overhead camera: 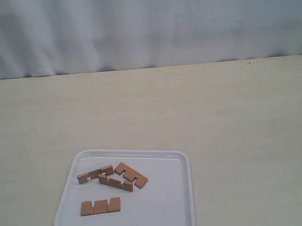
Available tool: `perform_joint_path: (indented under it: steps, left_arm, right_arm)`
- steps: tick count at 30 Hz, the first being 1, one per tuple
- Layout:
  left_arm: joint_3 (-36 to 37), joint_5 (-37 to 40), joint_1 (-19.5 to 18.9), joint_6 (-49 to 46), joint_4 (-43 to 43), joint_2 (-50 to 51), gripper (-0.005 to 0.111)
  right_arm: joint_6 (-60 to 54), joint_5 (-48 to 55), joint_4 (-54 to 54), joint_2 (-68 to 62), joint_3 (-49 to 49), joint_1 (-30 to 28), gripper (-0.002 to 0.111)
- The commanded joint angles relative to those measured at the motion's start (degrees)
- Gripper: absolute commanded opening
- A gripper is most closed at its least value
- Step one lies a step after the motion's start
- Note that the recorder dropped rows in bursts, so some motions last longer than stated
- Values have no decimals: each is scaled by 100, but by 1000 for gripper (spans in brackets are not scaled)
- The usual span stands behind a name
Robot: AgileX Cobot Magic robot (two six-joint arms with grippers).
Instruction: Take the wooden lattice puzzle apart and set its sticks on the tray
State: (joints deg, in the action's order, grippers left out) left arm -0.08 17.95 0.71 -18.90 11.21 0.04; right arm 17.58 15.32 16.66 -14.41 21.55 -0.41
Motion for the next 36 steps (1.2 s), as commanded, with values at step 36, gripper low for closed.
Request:
perform_joint_path:
  steps: [36]
  left_arm:
    - [8,-27,0,46,-6,-4,0]
  right_arm:
    - [15,-783,-315,1441,-2155,-2,5]
